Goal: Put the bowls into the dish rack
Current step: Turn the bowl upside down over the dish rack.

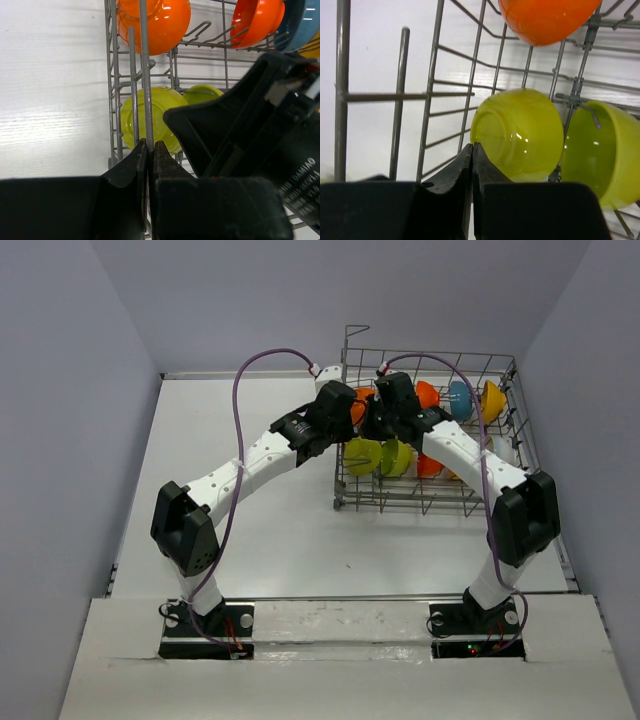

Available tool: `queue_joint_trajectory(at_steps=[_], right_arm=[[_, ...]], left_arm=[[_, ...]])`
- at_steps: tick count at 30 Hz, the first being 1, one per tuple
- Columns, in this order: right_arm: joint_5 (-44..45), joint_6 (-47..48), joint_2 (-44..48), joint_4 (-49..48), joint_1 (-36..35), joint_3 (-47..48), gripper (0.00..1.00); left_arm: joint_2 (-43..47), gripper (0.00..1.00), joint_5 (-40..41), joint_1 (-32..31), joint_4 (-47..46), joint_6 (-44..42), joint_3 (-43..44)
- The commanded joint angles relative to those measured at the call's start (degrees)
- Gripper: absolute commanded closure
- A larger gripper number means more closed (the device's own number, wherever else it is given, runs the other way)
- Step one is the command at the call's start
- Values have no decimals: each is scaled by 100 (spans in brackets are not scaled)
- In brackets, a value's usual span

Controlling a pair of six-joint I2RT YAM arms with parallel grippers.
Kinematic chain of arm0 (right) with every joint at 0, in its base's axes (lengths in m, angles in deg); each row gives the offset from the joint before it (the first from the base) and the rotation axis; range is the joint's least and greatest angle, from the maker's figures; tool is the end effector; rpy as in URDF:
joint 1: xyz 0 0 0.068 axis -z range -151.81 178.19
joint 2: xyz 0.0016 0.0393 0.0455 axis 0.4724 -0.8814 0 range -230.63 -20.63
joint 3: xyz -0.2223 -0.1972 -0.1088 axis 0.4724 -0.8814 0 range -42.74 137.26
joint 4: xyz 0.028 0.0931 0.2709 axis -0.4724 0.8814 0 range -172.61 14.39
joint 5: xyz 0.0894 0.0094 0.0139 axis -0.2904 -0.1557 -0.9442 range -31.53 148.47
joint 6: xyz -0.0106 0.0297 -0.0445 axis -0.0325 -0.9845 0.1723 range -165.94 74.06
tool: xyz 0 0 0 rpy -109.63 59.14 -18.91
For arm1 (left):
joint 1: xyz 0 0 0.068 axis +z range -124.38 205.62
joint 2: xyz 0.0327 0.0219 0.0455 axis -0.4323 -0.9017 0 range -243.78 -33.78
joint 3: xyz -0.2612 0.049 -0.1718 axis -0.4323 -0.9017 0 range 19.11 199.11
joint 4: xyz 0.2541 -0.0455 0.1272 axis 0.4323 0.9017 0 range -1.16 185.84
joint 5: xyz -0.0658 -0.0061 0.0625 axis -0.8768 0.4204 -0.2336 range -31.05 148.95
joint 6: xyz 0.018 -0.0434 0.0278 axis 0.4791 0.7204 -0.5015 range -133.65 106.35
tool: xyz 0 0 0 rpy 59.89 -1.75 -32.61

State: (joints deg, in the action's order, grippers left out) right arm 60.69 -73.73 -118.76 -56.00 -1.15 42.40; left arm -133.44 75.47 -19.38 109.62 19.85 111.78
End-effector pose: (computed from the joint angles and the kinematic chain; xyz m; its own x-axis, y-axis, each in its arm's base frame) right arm 0.3741 0.2087 0.3460 -0.7077 0.1367 -0.6932 -0.1511 0.9291 0.3375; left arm 0.3231 -0.3083 0.3936 -0.5507 -0.1976 -0.8110 0.2352 0.8955 -0.3779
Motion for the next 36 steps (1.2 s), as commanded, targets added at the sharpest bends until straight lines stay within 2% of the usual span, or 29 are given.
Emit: queue_joint_trajectory(at_steps=[1, 13, 36], right_arm=[[340, 81, -382, -33, -54, 467, 93], [745, 134, -1279, -235, -54, 1329, 94], [859, 178, -1605, -244, -1, 1216, 94]], left_arm=[[289, 100, -271, -203, -197, -98, -55], [368, 100, -210, -203, -161, -106, -117], [333, 100, -219, -220, -153, -89, -90]])
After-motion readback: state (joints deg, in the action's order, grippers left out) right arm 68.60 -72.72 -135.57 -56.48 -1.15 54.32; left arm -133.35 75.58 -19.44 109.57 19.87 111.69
